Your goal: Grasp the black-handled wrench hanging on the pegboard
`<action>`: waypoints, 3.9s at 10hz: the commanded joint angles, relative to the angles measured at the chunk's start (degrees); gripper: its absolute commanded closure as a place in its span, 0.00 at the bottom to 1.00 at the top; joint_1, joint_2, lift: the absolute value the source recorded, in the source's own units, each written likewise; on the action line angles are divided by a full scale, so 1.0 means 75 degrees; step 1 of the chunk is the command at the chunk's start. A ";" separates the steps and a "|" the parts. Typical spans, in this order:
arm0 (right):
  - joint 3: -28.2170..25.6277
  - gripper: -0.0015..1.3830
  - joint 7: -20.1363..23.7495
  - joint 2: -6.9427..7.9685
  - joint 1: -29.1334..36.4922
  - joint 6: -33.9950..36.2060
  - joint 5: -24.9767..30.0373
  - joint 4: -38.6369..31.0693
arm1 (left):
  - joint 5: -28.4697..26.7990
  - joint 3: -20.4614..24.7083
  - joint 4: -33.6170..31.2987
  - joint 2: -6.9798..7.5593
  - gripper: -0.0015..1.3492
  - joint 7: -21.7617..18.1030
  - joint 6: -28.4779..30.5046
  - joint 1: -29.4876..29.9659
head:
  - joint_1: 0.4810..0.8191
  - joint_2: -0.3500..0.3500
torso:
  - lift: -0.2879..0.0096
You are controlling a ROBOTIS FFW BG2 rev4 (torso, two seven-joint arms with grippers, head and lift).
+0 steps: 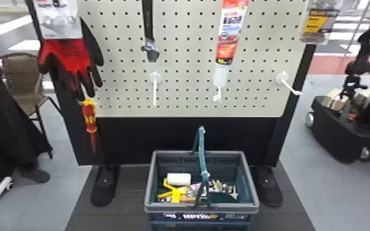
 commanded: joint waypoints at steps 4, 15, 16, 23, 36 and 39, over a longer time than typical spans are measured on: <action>0.0000 0.07 0.0000 0.0000 -0.0003 0.0000 0.0011 -0.0017 | 0.0000 -0.0030 -0.0025 -0.0102 0.19 0.0000 0.0005 -0.0018 | 0.20 0.50 | 0.63; 0.0000 0.07 0.0023 -0.0024 -0.0101 0.0152 0.0070 -0.0111 | -0.0515 0.0063 -0.4863 0.0387 0.19 -0.1254 0.6064 -0.4054 | 0.20 0.50 | 0.63; 0.0012 0.07 0.0082 -0.0024 -0.0183 0.0188 0.0105 -0.0111 | -0.0469 -0.0089 -0.4844 0.0598 0.19 -0.1278 0.6497 -0.4596 | 0.20 0.50 | 0.63; 0.0000 0.07 0.0117 -0.0070 -0.0200 0.0375 0.0164 -0.0430 | 0.0410 -0.1214 -0.2819 0.1336 0.18 -0.2110 0.8091 -0.8451 | 0.20 0.50 | 0.63; -0.0012 0.07 0.0105 -0.0234 -0.0167 0.0387 -0.0047 -0.0392 | -0.1055 -0.2362 0.0593 0.1102 0.90 -0.6129 0.9333 -1.1831 | 0.20 0.50 | 0.63; 0.0000 0.07 0.0117 -0.0246 -0.0150 0.0387 -0.0047 -0.0392 | -0.1043 -0.2351 0.0668 0.1102 0.90 -0.6305 0.9392 -1.1847 | 0.20 0.50 | 0.63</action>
